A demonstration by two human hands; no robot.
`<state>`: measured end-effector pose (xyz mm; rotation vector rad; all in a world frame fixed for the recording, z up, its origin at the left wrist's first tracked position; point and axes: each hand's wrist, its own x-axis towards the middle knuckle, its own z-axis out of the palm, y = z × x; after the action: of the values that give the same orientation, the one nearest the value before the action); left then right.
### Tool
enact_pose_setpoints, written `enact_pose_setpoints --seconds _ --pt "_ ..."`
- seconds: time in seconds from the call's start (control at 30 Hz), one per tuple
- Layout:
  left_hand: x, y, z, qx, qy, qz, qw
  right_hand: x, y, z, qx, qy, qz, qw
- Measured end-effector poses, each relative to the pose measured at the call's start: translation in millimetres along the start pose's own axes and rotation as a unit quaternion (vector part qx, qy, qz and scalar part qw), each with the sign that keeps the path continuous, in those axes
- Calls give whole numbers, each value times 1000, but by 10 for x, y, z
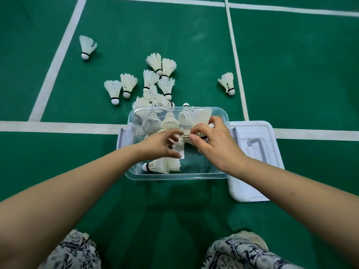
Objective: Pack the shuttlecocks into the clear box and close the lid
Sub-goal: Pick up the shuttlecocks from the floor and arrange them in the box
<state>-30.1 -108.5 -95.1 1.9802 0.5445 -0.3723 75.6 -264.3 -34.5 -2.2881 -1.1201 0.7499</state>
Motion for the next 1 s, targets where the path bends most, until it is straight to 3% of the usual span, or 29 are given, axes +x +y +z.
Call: enact_pose_setpoints --seconds 0.1,0.2,0.4,0.57,0.67,0.77,0.83,0.93,1.0 --pt "-7 200 -89 -88 17 17 996 -42 17 32 15 -22 7 1000" --pt "17 373 -129 -124 -22 30 992 -56 -12 49 23 -50 4 998" --pt "53 486 -68 -201 -14 47 978 -56 -27 -5 79 -66 2 995" --pt "75 550 -2 -389 -27 41 920 -32 53 -2 34 -72 -15 997" --pt "110 660 -4 -446 12 11 895 -25 98 -10 18 -48 -41 998" --pt "180 673 -49 -524 77 -28 848 -25 145 -11 2 -21 -49 999" --pt "208 605 -92 -478 134 -32 867 -14 176 -35 -5 5 -36 999" --pt "182 544 -39 -257 166 -6 952 36 240 -120 6 68 -5 998" --pt "185 512 66 -231 144 3 962 89 276 -201 16 101 16 995"
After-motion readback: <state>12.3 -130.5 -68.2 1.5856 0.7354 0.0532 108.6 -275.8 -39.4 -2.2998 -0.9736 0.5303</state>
